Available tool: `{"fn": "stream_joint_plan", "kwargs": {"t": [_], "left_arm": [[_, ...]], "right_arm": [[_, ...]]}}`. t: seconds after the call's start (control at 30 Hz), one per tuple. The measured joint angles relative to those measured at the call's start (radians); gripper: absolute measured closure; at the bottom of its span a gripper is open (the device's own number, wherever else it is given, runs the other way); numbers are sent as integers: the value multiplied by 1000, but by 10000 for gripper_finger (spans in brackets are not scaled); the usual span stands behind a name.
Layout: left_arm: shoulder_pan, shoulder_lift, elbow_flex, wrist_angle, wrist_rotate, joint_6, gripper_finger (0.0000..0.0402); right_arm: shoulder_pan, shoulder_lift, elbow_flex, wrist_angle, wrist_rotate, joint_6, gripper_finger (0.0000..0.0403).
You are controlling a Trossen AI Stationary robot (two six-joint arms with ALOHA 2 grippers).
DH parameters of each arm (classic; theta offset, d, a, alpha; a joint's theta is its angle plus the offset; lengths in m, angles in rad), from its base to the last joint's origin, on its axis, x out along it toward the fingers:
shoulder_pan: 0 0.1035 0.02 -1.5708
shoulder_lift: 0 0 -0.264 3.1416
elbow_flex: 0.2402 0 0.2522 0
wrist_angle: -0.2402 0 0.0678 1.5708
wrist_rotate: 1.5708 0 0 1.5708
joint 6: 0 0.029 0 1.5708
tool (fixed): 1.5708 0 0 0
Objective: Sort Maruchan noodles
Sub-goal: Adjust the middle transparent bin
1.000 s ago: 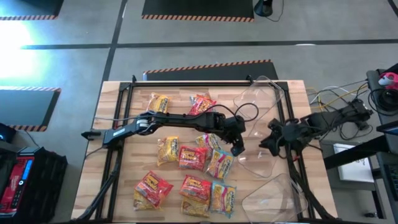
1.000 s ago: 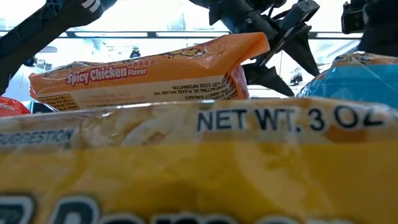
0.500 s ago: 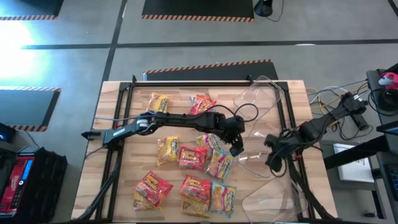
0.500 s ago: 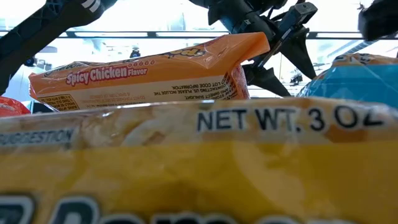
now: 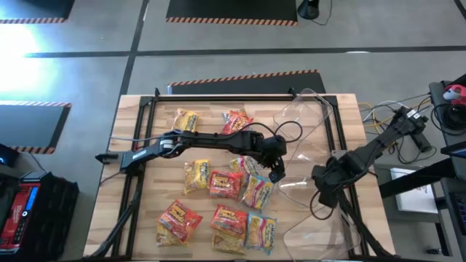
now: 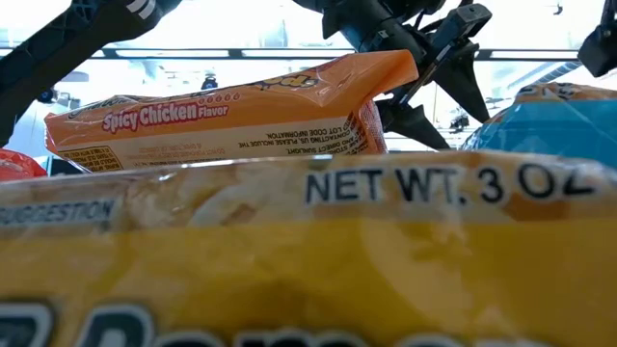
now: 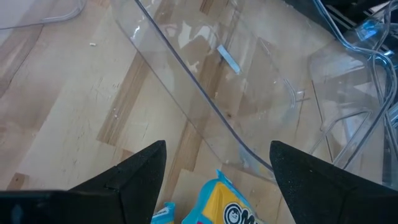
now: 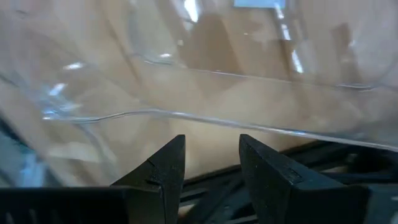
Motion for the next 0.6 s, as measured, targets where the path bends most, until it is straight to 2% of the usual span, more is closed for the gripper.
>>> {"fn": "stream_joint_plan", "kwargs": {"t": [0.33,0.6], "left_arm": [[0,0,0,-10,9,-1,132],[0,0,0,-12,27,-1,132]], "right_arm": [[0,205,7,-48,166,-115,264],[0,288,82,14,278,-196,264]]}}
